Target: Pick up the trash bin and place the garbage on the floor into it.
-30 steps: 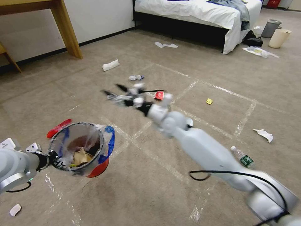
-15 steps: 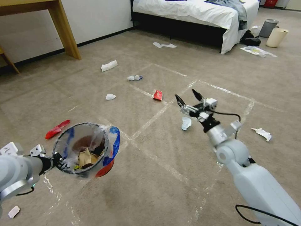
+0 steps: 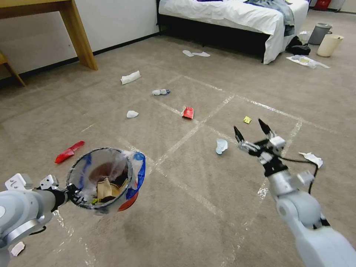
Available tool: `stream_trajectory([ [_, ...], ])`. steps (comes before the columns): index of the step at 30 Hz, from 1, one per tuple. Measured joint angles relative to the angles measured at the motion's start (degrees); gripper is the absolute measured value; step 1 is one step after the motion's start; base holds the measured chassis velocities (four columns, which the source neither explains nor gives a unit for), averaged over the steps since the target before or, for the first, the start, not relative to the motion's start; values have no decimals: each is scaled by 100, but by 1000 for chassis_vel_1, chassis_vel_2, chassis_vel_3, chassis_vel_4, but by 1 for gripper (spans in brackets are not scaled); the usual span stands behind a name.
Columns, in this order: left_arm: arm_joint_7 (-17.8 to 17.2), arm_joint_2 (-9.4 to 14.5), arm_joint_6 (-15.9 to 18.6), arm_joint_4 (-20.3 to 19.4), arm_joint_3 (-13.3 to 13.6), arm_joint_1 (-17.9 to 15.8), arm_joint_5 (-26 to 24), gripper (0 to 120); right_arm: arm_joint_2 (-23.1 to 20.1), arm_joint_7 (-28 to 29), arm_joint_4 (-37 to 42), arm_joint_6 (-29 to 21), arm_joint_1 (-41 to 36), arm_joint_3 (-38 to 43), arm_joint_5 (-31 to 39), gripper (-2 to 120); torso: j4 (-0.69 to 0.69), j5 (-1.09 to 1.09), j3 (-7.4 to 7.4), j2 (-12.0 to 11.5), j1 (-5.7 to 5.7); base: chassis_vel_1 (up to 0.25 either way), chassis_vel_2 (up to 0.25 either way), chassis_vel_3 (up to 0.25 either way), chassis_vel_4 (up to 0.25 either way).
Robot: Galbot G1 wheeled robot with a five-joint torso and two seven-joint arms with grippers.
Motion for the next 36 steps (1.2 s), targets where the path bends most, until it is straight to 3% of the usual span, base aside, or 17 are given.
stream_trajectory([
  [3, 23, 0, 5, 20, -3, -8, 30, 0, 120, -4, 102, 30, -163, 125, -54, 100, 0, -2, 0, 0, 0, 0, 0, 0, 0],
  [14, 94, -247, 59, -91, 39, 66, 276, 0, 1185, -122, 388, 719, -814, 716, -624, 100, 1, -2, 0, 0, 0, 0, 0, 0, 0],
  [24, 151, -453, 88, -221, -33, 172, 408, 0, 1591, -355, 439, 1092, -1200, 926, -933, 100, 0, -2, 0, 0, 0, 0, 0, 0, 0],
  [36, 190, -367, 88, -300, -46, 220, 467, 0, 1829, -403, 424, 1523, -1421, 984, -1310, 100, 1, -1, 0, 0, 1, 0, 0, 0, 0],
])
